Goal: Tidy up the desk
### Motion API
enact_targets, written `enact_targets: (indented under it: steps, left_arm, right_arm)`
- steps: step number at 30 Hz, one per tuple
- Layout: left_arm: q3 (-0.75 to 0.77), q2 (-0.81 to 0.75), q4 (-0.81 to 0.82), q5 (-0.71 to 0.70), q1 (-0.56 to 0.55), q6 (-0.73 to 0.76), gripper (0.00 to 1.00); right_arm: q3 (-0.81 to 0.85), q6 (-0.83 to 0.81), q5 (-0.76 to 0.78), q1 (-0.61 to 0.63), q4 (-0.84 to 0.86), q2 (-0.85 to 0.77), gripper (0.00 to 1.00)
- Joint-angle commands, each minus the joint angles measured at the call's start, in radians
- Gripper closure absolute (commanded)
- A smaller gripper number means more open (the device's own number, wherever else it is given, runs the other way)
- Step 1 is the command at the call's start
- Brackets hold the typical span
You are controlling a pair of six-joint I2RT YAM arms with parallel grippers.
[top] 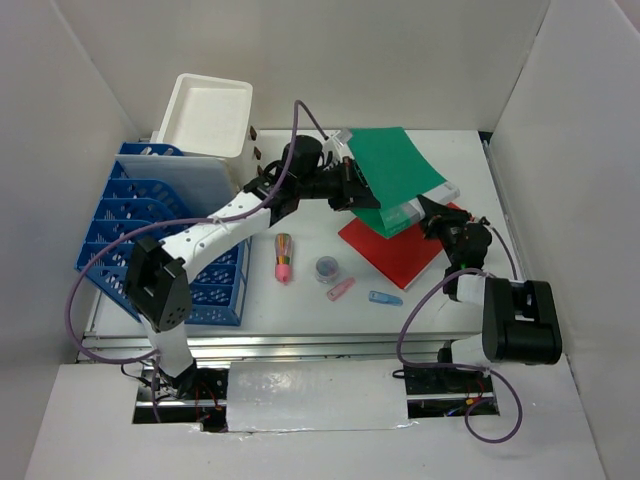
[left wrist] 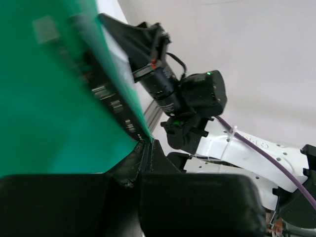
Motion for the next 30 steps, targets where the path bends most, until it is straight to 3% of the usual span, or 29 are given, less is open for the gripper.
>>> enact_targets:
  steps: [1, 2, 3, 6, 7, 9, 11, 13, 16, 20, 21, 24, 27, 30]
  left_arm:
    - [0.0, -0.083, 0.092, 0.019, -0.021, 0.024, 1.0]
    - [-0.001, -0.091, 0.078, 0.016, -0.021, 0.033, 0.99]
    - [-0.003, -0.107, 0.064, 0.004, -0.021, 0.062, 0.78]
    - [-0.003, -0.156, -0.107, -0.05, -0.02, 0.133, 0.31]
    - [-0.007, -0.175, -0.158, -0.121, -0.021, 0.194, 0.01]
    - [-0.009, -0.238, -0.337, -0.232, -0.02, 0.248, 0.0]
    - [-0.006, -0.285, -0.515, -0.436, -0.02, 0.314, 0.0]
    - [-0.024, -0.376, -0.626, -0.601, -0.01, 0.347, 0.0]
    - [-0.053, -0.497, -0.677, -0.717, 0.016, 0.364, 0.01]
    - [-0.014, -0.549, -0.695, -0.674, 0.109, 0.407, 0.0]
    - [0.006, -0.539, -0.712, -0.667, 0.117, 0.427, 0.0]
    - [0.074, -0.511, -0.731, -0.635, 0.14, 0.456, 0.0]
    - [0.105, -0.52, -0.735, -0.596, 0.146, 0.484, 0.01]
    - [0.128, -0.569, -0.767, -0.64, 0.146, 0.512, 0.01]
  right_arm:
    - [0.039, -0.082, -0.062, 0.035, 0.201, -0.006, 1.0]
    - [0.045, -0.109, -0.065, 0.035, 0.201, -0.012, 1.0]
    - [0.063, -0.131, -0.078, 0.035, 0.201, -0.028, 1.0]
    - [0.105, -0.244, -0.098, 0.035, 0.143, -0.084, 1.0]
    - [0.117, -0.282, -0.115, 0.035, 0.12, -0.1, 1.0]
    - [0.161, -0.422, -0.141, 0.036, 0.054, -0.132, 1.0]
    - [0.2, -0.581, -0.202, 0.035, 0.019, -0.173, 1.0]
    - [0.236, -0.745, -0.27, 0.036, -0.053, -0.227, 1.0]
    - [0.272, -0.891, -0.38, 0.036, -0.079, -0.296, 1.0]
    - [0.362, -1.146, -0.524, 0.036, -0.243, -0.388, 1.0]
    - [0.378, -1.172, -0.677, 0.036, -0.242, -0.405, 1.0]
    - [0.408, -1.104, -0.883, 0.038, -0.118, -0.423, 1.0]
    - [0.439, -1.057, -0.974, 0.059, -0.078, -0.443, 1.0]
    - [0.476, -1.225, -0.965, 0.162, -0.246, -0.495, 1.0]
